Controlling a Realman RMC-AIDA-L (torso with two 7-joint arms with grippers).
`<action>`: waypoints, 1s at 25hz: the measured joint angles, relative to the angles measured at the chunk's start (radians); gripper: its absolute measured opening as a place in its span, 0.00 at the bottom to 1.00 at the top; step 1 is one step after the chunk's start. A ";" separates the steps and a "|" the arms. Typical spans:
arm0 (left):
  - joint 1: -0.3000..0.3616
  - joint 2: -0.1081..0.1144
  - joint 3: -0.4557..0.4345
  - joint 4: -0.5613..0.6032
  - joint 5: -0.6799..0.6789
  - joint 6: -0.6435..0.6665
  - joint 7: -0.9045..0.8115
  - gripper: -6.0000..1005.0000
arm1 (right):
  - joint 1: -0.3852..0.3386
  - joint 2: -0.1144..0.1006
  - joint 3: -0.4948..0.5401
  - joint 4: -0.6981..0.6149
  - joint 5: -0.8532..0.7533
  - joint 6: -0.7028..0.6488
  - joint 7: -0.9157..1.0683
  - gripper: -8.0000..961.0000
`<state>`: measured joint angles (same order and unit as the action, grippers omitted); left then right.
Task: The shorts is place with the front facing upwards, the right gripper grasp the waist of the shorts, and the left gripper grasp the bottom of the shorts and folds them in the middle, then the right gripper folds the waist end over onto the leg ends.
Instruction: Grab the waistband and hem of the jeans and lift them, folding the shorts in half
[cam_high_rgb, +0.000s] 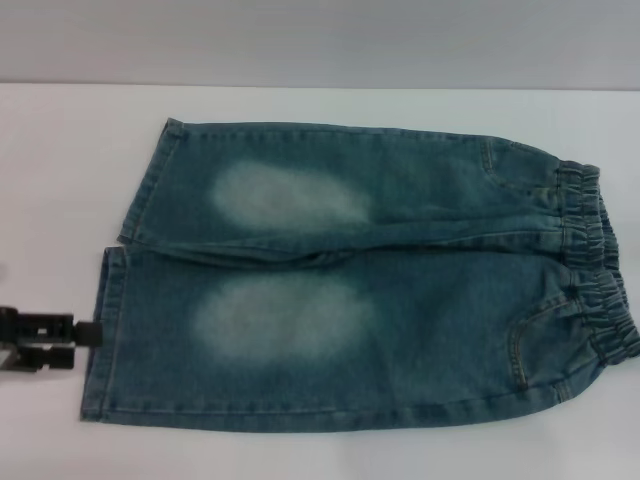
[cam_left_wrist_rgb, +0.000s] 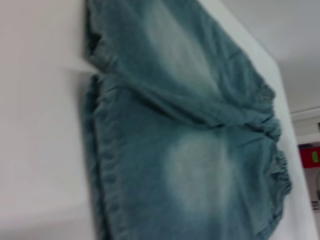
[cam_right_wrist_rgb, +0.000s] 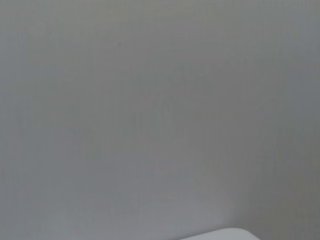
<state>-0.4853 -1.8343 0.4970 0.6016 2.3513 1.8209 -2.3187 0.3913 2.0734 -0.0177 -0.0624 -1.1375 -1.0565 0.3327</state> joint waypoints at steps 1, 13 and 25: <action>0.000 0.000 0.000 0.000 0.000 0.000 0.000 0.83 | 0.001 0.000 0.001 -0.001 0.001 0.001 0.000 0.78; 0.035 -0.014 0.002 -0.003 0.063 -0.031 0.007 0.83 | 0.004 -0.001 -0.003 -0.004 0.002 0.001 -0.001 0.78; 0.038 -0.023 0.039 -0.004 0.065 -0.024 -0.015 0.83 | 0.008 -0.001 -0.007 -0.003 -0.004 0.000 0.004 0.78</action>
<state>-0.4475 -1.8570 0.5360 0.5973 2.4166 1.7971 -2.3332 0.3998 2.0723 -0.0245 -0.0659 -1.1420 -1.0562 0.3365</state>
